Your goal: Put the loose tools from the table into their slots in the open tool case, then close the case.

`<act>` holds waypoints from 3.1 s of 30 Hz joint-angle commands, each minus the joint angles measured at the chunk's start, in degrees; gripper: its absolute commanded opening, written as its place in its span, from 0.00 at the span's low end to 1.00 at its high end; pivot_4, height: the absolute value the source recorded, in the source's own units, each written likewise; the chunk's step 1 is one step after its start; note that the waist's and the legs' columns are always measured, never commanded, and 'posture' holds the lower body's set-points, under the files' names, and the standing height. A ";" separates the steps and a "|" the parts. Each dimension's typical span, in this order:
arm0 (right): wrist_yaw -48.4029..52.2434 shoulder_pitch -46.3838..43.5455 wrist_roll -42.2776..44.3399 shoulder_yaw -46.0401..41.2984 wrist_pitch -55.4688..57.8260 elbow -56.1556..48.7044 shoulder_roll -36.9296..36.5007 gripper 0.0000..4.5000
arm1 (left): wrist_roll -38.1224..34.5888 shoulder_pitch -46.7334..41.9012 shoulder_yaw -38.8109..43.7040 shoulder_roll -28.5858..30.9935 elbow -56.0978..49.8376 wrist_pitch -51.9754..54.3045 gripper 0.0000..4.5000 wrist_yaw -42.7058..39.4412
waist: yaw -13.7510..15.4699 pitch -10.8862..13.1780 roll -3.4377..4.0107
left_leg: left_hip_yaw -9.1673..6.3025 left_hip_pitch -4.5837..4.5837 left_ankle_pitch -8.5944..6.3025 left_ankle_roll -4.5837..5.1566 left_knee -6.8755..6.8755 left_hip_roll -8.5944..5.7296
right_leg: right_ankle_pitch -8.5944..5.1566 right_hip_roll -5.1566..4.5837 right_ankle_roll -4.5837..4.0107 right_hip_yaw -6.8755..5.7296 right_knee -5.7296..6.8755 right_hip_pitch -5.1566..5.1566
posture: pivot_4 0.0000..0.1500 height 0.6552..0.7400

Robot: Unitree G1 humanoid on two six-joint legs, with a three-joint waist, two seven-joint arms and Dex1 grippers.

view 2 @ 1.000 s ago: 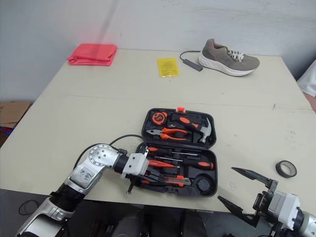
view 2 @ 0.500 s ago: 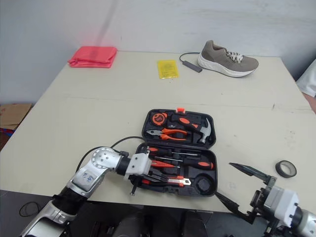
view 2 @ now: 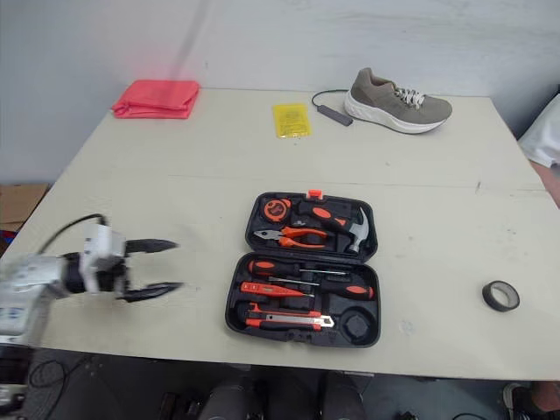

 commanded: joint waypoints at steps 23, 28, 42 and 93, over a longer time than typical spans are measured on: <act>-15.71 2.32 0.31 6.13 26.67 -28.25 -10.07 1.00 | -6.26 -12.95 -8.00 -11.19 -21.62 11.04 0.99 2.04 | -0.58 0.01 0.08 | 0.12 0.06 0.35 -0.41 -0.41 -0.16 | 0.02 -0.05 0.04 0.10 -0.01 -0.04 | 1.00 1.00; -19.61 -0.19 -1.64 6.29 42.29 -30.34 -20.65 1.00 | -9.67 -15.09 -13.41 -15.26 -30.64 16.14 0.99 1.80 | 0.08 0.12 -0.14 | 0.13 -0.02 0.39 -0.36 -0.22 -0.17 | 0.08 0.09 0.16 0.12 -0.03 -0.02 | 1.00 1.00; -2.38 -25.72 -13.31 26.98 46.26 1.25 -41.38 1.00 | -10.10 -17.15 -19.36 -22.24 -34.93 16.13 0.99 2.33 | 0.63 0.25 -0.35 | 0.36 -0.11 0.36 -0.12 0.21 -0.11 | 0.26 0.76 0.47 0.18 -0.17 0.01 | 1.00 1.00; -4.32 -49.52 -5.38 60.24 61.06 -48.07 -40.28 0.00 | -10.59 -19.96 -20.64 -21.53 -31.10 13.42 1.00 -6.81 | 0.71 0.35 -0.45 | 0.18 -0.33 0.29 -0.08 0.42 -0.15 | 0.29 0.53 0.52 0.25 -0.24 0.02 | 1.00 1.00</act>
